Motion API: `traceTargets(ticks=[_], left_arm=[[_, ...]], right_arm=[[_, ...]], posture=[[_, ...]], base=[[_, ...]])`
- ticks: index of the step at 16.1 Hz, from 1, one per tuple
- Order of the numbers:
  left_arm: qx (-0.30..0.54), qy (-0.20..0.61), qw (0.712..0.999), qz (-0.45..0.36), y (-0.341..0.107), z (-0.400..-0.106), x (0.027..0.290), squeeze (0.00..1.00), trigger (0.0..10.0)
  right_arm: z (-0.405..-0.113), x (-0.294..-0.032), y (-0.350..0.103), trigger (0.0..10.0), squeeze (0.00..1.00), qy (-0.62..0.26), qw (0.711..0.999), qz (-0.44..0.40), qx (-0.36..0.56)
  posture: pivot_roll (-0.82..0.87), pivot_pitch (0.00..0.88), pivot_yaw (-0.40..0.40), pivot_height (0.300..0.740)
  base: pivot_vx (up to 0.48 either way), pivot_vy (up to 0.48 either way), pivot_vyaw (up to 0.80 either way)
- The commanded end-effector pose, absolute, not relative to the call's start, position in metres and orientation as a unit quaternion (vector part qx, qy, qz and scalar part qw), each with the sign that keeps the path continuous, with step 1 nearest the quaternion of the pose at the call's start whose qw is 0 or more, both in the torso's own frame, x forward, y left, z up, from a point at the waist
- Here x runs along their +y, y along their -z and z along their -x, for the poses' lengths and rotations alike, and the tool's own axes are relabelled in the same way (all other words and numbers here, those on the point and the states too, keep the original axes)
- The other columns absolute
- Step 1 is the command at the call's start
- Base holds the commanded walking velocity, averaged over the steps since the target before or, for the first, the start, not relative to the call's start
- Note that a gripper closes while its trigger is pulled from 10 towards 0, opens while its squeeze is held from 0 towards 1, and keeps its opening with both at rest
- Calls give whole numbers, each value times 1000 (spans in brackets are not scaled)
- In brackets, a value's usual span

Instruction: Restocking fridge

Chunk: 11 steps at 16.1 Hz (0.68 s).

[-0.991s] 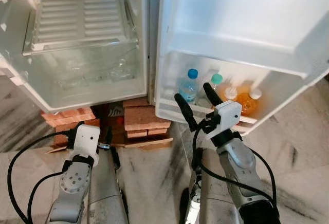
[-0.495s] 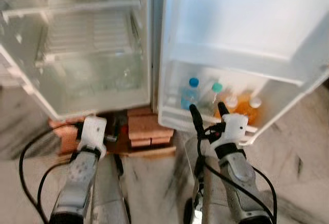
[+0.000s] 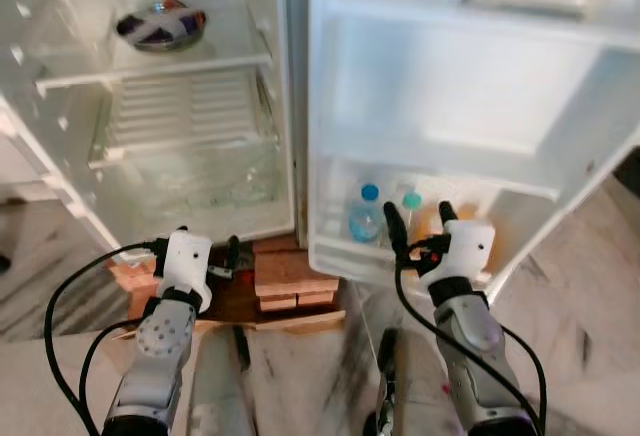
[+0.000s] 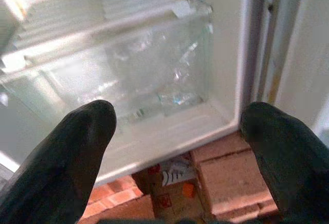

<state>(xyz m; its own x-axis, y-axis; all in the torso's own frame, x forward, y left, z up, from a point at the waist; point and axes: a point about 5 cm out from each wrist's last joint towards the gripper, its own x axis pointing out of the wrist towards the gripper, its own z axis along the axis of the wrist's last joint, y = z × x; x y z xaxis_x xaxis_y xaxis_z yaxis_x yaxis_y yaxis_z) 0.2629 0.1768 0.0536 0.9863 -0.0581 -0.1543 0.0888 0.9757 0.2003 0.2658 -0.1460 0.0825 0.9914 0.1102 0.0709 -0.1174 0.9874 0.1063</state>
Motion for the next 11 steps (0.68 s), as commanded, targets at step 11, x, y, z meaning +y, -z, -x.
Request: traceTargets(ticks=[11], left_arm=[[100,56,989,-91,-51,-240,181,0,10000]], right_arm=[[-251,-163,-79,10000,0,-11,998,-56,-12]], posture=[[127,15,-24,740]], base=[[0,0,0]])
